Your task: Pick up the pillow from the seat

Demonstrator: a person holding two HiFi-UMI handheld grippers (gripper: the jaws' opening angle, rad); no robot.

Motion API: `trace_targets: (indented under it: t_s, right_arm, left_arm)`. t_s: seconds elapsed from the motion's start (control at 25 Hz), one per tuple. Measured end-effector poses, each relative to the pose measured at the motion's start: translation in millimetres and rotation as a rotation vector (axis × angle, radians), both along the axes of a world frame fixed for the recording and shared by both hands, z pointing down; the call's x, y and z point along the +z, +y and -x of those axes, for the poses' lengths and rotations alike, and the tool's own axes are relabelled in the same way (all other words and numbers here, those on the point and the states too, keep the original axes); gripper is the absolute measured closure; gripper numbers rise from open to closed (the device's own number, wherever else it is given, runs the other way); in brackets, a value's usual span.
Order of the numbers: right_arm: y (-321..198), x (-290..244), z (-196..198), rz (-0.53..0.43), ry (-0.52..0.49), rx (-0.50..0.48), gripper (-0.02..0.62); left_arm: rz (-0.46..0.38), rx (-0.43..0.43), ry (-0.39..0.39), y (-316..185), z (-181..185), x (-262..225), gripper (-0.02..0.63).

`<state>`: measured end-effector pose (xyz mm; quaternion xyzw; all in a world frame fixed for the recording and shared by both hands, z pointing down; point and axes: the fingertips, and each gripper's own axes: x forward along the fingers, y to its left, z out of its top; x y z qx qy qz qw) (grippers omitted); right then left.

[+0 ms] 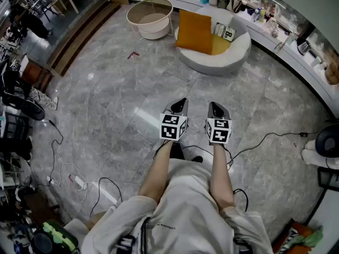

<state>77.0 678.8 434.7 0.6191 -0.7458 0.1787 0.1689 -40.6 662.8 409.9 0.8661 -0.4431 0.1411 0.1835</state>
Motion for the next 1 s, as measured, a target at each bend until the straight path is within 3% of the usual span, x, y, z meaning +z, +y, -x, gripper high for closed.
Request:
trace_targets:
  t_s: [0.36, 0.56, 1.0]
  right_arm:
    - [-49, 16, 11, 0.047, 0.047, -0.019, 0.588]
    - [-89, 19, 17, 0.05, -0.009, 0.008, 0.588]
    - [-188, 24, 65, 0.071, -0.015, 0.05, 0.588]
  left_arm:
    - [0.059, 0.013, 0.008, -56, 4, 16, 0.597]
    - [0.077, 0.042, 0.016, -98, 9, 21, 0.597]
    - [0.072, 0.06, 0.058, -209, 66, 19, 0.597]
